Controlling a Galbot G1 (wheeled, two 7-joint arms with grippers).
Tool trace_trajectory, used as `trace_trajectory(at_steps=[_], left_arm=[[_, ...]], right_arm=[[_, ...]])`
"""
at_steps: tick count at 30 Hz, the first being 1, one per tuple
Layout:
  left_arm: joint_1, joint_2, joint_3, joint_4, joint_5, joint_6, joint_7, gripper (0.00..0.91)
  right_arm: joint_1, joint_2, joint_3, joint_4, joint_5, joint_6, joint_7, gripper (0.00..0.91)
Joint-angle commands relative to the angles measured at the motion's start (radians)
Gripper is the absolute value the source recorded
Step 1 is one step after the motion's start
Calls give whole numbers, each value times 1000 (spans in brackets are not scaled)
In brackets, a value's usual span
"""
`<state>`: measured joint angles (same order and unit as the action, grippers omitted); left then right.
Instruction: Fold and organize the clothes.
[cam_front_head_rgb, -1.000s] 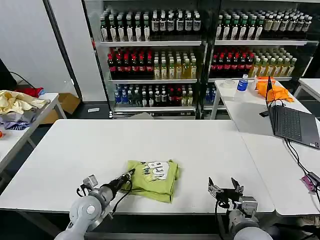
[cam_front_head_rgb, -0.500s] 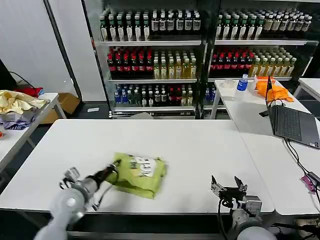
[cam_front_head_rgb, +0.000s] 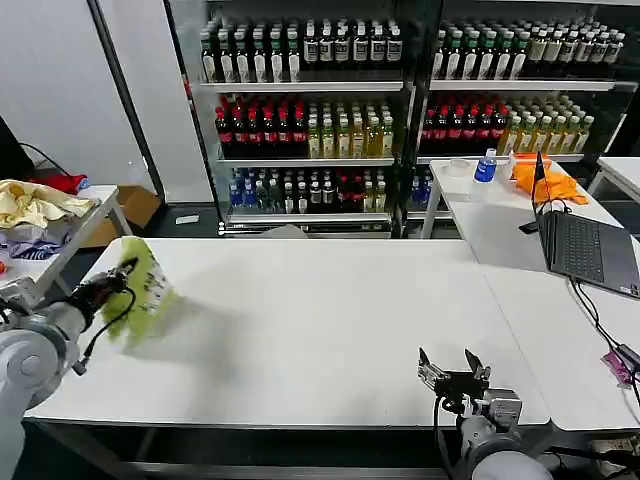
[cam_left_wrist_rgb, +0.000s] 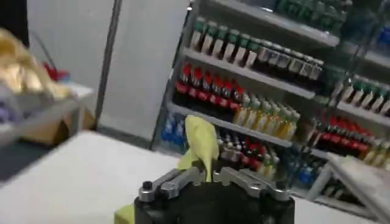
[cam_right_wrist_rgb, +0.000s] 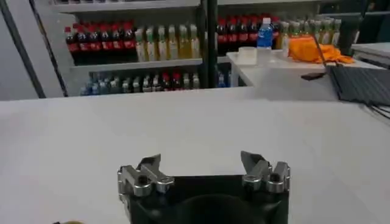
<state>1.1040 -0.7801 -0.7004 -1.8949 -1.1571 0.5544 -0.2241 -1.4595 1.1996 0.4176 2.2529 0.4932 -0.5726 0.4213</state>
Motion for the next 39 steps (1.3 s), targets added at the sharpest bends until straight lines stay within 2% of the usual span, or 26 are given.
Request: trace_trajectory(at_steps=[1, 4, 9, 14, 21, 30, 35, 37, 38, 39], left_arm=[[113, -20, 281, 13, 622, -144, 60, 20], [117, -84, 406, 48, 807, -181, 24, 20], [126, -166, 502, -51, 888, -162, -8, 20], [80, -202, 528, -140, 734, -80, -22, 20], [-77, -259, 588, -81, 503, -14, -77, 20], [-213, -416, 736, 87, 442, -32, -122, 20], [-261, -470, 796, 166, 441, -44, -120, 30], [-283, -494, 810, 189, 424, -46, -121, 191], [-284, -499, 812, 191, 417, -49, -121, 302], [-295, -510, 815, 195, 401, -64, -120, 605]], right_arm=[[-8, 1, 7, -9, -24, 18, -6, 907], [-13, 3, 16, -10, -27, 21, -6, 907], [-20, -2, 23, -7, -28, 22, -6, 907], [-20, -1, 23, -7, -28, 25, -9, 907], [-35, 6, 17, -6, -37, 34, -15, 907], [-24, -4, 23, 9, -35, 34, -17, 907], [-15, -3, 21, -1, -34, 34, -19, 907], [-7, -1, 18, -7, -34, 34, -19, 907], [-3, 0, 16, -10, -34, 34, -19, 907], [4, 0, 13, -15, -32, 33, -19, 907]])
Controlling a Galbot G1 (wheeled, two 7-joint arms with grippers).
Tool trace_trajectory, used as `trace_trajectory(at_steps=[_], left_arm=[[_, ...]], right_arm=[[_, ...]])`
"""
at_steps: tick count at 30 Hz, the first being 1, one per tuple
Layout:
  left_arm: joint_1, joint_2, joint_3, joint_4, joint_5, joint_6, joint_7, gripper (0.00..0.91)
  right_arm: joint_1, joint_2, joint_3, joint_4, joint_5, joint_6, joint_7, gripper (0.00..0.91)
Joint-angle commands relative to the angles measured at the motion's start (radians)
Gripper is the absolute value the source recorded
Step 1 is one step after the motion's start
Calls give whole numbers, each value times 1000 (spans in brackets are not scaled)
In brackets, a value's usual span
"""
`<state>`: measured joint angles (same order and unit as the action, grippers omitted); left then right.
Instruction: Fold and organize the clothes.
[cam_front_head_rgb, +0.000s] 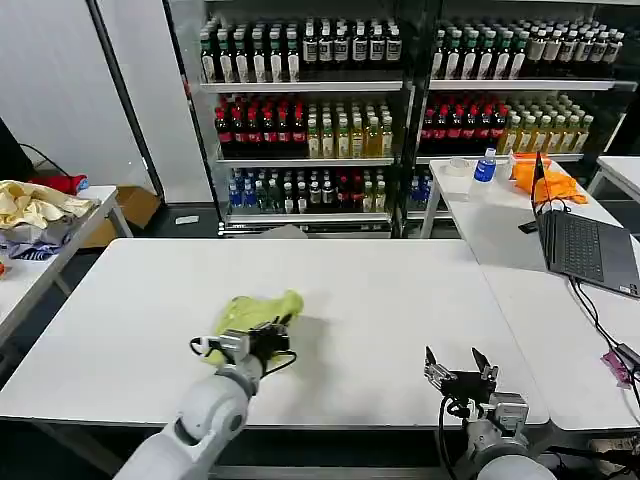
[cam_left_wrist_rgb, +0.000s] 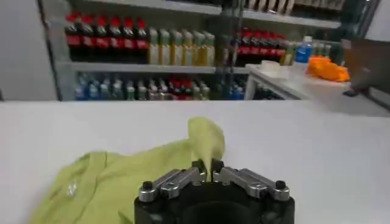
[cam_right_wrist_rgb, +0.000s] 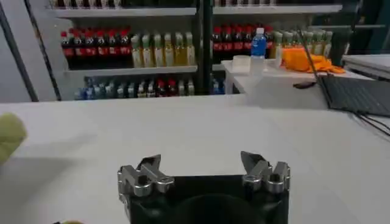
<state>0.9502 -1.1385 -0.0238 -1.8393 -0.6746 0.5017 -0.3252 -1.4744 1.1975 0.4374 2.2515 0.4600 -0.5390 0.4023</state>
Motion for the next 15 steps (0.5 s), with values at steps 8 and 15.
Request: trace_trajectory(at_steps=[8, 15], left_arm=[[-124, -161, 74, 101, -246, -103, 25, 907], [-46, -94, -75, -19, -364, -150, 34, 907]], right_arm=[[84, 9, -32, -51, 27, -2, 0, 907], [214, 51, -94, -145, 158, -4, 17, 907]])
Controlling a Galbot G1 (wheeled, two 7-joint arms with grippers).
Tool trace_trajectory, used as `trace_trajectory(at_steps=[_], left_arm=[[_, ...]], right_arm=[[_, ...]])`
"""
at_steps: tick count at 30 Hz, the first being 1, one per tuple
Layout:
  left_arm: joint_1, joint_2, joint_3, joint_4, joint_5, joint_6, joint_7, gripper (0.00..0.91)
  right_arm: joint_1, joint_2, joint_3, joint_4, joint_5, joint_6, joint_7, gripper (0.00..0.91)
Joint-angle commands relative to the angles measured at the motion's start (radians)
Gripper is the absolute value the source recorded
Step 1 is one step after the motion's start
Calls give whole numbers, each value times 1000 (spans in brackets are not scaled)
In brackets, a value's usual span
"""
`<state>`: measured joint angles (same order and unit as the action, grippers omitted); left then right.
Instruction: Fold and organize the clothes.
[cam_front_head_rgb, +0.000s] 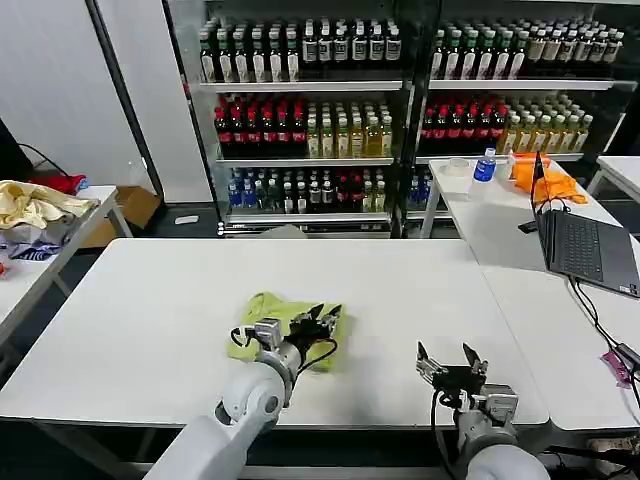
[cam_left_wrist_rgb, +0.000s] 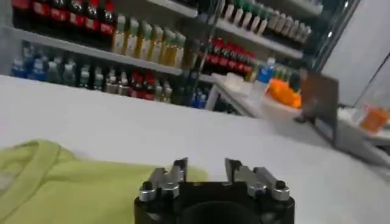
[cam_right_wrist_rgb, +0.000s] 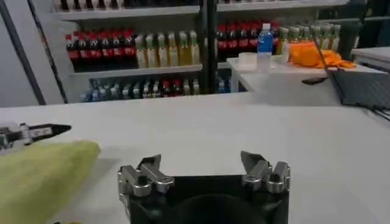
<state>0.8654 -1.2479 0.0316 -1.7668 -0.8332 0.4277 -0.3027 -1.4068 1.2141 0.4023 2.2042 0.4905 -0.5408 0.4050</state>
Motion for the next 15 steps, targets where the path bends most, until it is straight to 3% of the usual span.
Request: trace_trajectory(at_steps=[1, 7, 15], left_arm=[[58, 36, -154, -107, -194, -82, 10, 907], [204, 174, -321, -187, -52, -92, 6, 907], [324, 210, -458, -219, -36, -90, -3, 907]], right_arm=[[178, 47, -71, -120, 153, -2, 19, 907], [301, 134, -149, -228, 286, -13, 73, 907], [460, 284, -218, -429, 382, -6, 125, 907]])
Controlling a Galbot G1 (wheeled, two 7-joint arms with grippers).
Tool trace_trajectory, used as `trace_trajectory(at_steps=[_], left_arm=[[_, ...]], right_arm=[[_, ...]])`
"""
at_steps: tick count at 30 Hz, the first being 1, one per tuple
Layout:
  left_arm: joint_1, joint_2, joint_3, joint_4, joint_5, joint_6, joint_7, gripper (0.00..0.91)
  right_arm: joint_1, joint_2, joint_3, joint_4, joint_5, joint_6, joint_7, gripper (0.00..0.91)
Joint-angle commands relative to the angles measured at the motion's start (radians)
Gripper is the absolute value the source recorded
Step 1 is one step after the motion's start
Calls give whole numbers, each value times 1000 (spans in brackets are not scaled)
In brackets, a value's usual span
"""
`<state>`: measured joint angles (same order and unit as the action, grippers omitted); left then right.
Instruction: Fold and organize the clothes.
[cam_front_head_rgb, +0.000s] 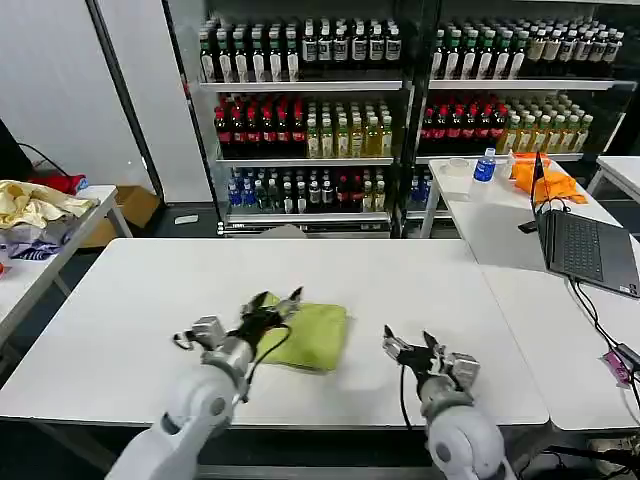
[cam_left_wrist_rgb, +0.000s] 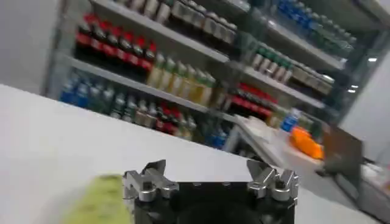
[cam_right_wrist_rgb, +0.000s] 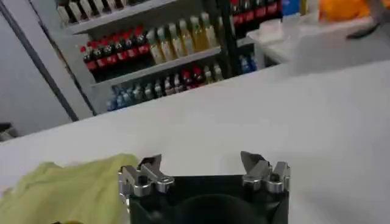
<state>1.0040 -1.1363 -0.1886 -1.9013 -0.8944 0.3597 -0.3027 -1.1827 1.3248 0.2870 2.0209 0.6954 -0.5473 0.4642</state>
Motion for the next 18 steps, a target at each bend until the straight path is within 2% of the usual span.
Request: trace_trajectory(at_steps=[1, 13, 15, 17, 18], left_arm=[[190, 94, -247, -87, 24, -22, -5, 907], [202, 77, -253, -79, 65, -23, -20, 907], [202, 77, -250, -78, 67, -22, -20, 907], [200, 77, -248, -78, 68, -22, -21, 907], [198, 76, -247, -77, 68, -21, -22, 907]], right_arm=[[255, 192, -108, -275, 184, 3, 73, 907], [333, 294, -131, -435, 155, 12, 104, 907], [341, 307, -132, -470, 142, 17, 113, 786], [343, 315, -132, -480, 137, 19, 115, 423], [349, 327, -131, -496, 130, 19, 124, 312]])
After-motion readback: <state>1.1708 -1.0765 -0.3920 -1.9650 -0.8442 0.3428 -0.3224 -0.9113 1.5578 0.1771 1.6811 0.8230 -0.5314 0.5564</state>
